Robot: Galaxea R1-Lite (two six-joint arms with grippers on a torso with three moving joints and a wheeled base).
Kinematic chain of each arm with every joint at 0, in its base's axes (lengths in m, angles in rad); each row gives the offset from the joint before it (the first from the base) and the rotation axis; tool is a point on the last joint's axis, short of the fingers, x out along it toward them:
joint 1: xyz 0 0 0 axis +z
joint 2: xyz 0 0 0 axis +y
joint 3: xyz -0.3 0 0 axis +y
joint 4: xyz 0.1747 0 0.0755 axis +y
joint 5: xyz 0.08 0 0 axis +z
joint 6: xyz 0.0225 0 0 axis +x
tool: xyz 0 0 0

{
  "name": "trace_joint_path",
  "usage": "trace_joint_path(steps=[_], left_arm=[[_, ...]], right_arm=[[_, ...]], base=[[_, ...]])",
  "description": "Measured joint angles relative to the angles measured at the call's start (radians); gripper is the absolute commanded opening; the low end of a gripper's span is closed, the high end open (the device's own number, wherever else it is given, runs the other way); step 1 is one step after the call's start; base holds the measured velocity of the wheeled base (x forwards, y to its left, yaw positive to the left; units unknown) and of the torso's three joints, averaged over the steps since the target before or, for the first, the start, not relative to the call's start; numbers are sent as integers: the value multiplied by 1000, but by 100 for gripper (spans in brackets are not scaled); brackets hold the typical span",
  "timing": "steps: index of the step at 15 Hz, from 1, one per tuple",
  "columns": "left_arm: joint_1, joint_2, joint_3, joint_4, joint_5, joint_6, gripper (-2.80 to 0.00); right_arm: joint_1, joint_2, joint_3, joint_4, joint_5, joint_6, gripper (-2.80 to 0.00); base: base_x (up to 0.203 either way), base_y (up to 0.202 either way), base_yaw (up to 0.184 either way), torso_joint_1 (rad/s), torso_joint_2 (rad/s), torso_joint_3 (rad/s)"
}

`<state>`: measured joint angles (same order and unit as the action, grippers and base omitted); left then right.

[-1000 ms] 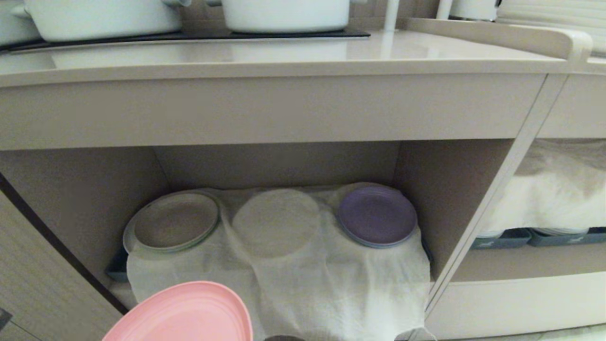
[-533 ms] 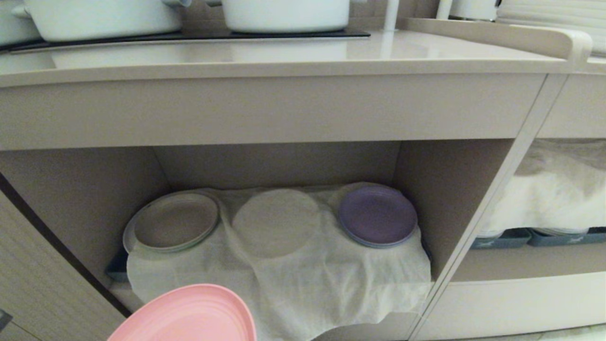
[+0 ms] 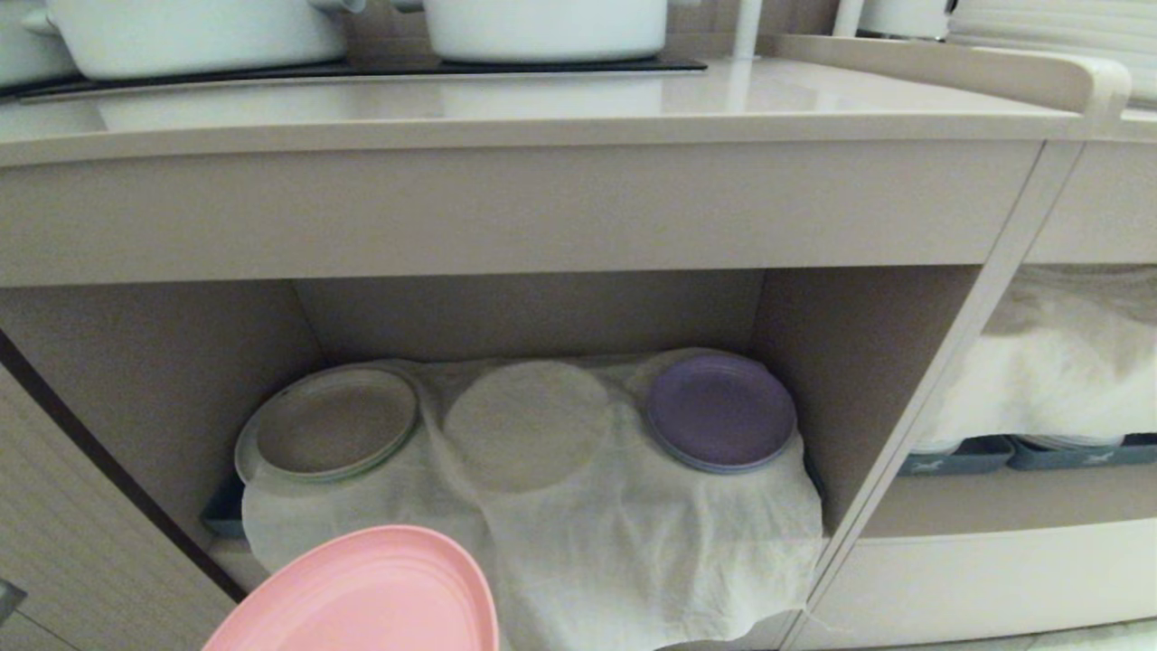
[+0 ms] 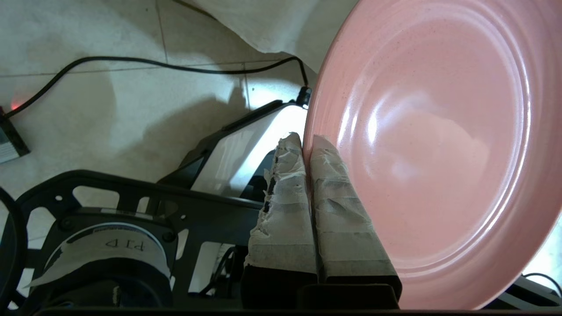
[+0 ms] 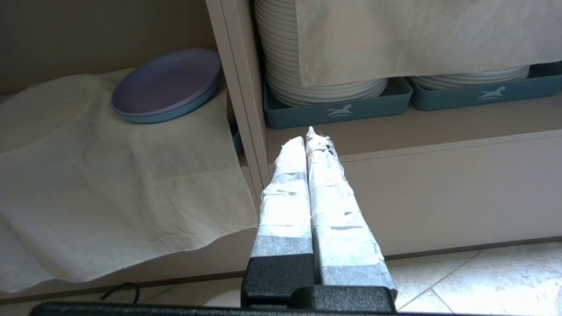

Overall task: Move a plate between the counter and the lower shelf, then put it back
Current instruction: Put the plate

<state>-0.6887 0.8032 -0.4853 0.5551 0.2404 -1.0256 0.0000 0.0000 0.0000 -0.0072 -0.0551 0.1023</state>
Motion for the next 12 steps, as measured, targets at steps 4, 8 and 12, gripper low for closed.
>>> trace_joint_path(steps=[4,8,12], left_arm=[[0,-3,1,8,-34,-1,-280],[2,-9,-2,8,-69,0,-280],[3,-22,2,1,-91,1,-280]], right_arm=[[0,0,0,0,0,0,-280],[0,0,0,0,0,0,-280],[0,0,0,0,0,-1,-280]], base=[[0,0,0,0,0,0],[0,0,0,0,0,0],[0,0,0,0,0,0]])
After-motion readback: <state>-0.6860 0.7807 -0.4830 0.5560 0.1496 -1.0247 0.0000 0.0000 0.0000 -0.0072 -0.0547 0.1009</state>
